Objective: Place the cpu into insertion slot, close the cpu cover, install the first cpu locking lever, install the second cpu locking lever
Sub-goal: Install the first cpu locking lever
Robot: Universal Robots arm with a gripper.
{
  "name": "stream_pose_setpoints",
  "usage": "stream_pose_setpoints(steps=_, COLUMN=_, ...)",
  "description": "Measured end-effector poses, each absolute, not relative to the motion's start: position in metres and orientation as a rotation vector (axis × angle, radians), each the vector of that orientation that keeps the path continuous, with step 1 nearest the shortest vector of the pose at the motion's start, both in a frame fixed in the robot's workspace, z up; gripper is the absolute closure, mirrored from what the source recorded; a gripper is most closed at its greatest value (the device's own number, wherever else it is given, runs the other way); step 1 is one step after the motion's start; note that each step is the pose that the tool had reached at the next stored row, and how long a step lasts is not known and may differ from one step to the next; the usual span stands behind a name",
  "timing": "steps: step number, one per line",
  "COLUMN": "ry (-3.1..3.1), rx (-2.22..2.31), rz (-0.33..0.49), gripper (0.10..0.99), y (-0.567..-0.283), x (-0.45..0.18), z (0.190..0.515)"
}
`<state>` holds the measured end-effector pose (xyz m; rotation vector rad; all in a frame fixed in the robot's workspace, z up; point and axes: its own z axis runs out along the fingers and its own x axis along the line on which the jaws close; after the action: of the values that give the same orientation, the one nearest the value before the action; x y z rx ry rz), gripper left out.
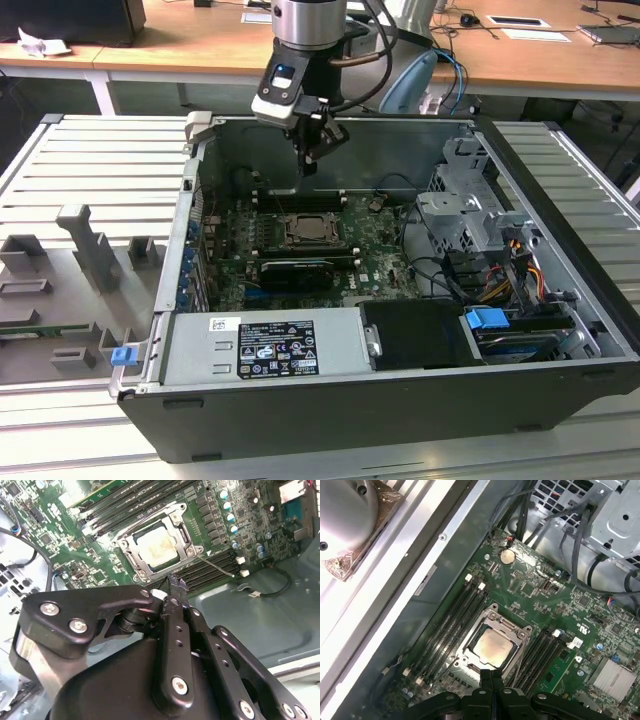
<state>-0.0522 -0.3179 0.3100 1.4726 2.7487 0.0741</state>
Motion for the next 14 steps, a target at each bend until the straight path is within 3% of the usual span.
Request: stream_pose_setpoints(steps=14, ry=2.873, rx=1.223, rz=0.077, gripper=0.98, y=-0.3179, x=-0.0522, z=0.31)
